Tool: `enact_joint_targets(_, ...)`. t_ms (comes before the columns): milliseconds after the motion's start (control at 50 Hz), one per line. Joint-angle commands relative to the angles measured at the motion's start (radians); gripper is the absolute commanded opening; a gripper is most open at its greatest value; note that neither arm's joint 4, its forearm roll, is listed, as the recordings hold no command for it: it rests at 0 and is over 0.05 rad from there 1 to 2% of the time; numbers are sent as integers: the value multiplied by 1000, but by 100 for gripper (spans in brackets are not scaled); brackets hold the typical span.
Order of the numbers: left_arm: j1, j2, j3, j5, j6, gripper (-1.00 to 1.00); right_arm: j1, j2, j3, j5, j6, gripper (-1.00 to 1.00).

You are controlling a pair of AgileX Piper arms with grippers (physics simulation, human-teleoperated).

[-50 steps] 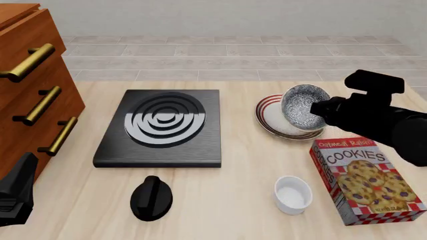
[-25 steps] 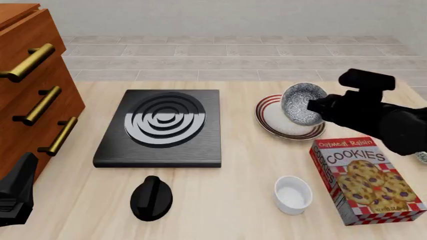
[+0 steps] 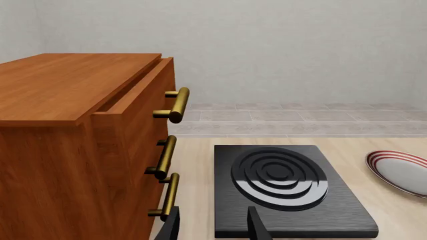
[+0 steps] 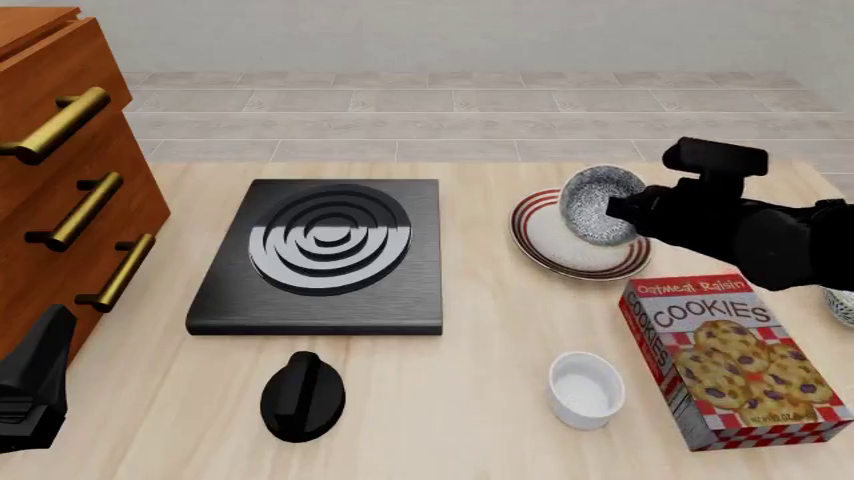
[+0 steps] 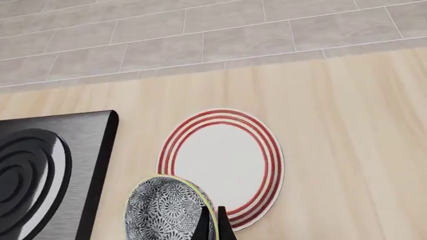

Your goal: Pick the akita bowl next to the ramekin and place it on the plate.

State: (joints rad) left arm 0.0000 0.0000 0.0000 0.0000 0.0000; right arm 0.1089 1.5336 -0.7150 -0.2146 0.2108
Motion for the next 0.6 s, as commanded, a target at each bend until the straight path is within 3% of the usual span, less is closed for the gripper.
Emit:
enact_joint_targets(20, 0, 0, 0, 0, 0, 100, -2, 54, -32, -19, -12, -100)
enact_joint_targets(600, 0, 0, 0, 0, 0, 100, -15, 157, -83, -50, -49, -100)
